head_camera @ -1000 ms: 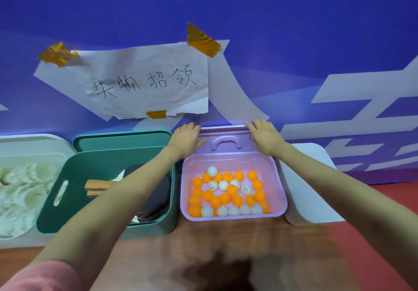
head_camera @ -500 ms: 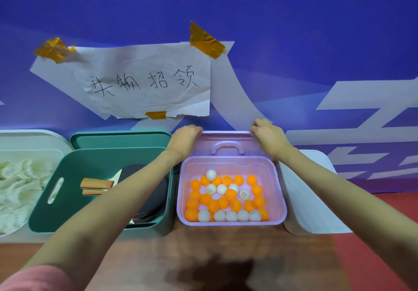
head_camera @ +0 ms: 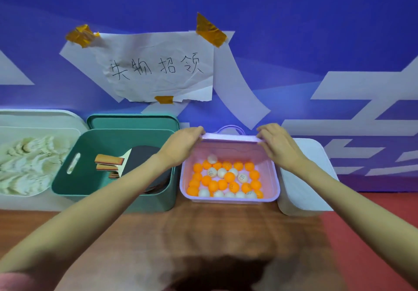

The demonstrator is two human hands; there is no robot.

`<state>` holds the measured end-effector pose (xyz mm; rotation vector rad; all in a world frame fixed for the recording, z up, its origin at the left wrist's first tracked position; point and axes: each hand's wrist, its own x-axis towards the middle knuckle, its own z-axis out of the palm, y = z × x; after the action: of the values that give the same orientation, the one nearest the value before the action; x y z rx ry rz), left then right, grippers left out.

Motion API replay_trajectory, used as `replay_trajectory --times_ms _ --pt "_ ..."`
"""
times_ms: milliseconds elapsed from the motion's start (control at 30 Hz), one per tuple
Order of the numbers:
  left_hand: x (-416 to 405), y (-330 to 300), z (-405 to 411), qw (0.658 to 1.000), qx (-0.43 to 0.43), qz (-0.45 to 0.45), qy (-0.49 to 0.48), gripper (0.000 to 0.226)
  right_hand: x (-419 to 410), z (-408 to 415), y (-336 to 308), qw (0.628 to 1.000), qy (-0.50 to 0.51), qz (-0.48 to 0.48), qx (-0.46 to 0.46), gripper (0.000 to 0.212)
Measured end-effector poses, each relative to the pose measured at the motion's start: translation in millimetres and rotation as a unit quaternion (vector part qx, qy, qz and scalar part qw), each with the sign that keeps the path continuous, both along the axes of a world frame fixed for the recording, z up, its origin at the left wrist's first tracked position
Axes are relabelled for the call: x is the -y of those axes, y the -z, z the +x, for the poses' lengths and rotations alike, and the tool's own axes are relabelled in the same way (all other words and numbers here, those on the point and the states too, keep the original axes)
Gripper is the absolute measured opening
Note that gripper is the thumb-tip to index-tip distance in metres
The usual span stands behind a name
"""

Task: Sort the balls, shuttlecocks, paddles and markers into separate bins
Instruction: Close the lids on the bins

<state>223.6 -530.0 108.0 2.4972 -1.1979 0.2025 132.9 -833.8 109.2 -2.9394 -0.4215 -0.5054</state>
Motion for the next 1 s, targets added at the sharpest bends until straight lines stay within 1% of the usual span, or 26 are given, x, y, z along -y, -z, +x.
replay_trajectory --times_ms 67,133,200,267,367,500,633,800,1000 --pt "-7.7 11.8 -21.5 1.000 -0.008 0.004 0.016 0.025 -3.0 -22.1 12.4 0.999 -0.003 0.039 -0.032 0.010" --pt "-10.9 22.9 -41.0 1.000 -0.022 0.011 0.018 0.032 -6.1 -37.3 24.5 0.995 0.008 0.059 -0.077 0.009" --pt "-11.0 35.0 -53.7 0.999 -0.039 0.019 0.014 0.037 -8.7 -47.1 34.4 0.993 -0.004 0.045 -0.109 0.004" --pt "-10.3 47.2 -60.2 0.998 -0.059 0.037 -0.005 0.039 -10.6 -55.1 41.0 0.992 -0.022 0.025 -0.118 0.005" --pt "-6.9 58.7 -65.5 0.993 -0.091 0.059 -0.035 0.037 -14.5 -64.5 49.1 0.991 -0.012 0.010 -0.131 0.017" --pt "2.2 61.2 -69.4 0.987 -0.120 0.091 -0.058 0.037 -24.6 -66.5 60.2 0.984 0.019 -0.015 -0.174 0.037" --pt "0.8 70.9 -72.6 0.986 -0.122 0.083 -0.078 0.036 -32.8 -66.9 68.0 0.980 0.048 -0.016 -0.191 0.039" --pt "-5.2 79.7 -85.0 0.991 -0.095 0.056 -0.077 0.035 -34.0 -80.9 74.9 0.984 0.058 0.020 -0.168 0.037" --pt "-9.8 87.4 -99.5 0.986 -0.132 0.067 -0.081 0.038 -33.1 -92.2 83.6 0.982 0.042 0.036 -0.182 0.035"
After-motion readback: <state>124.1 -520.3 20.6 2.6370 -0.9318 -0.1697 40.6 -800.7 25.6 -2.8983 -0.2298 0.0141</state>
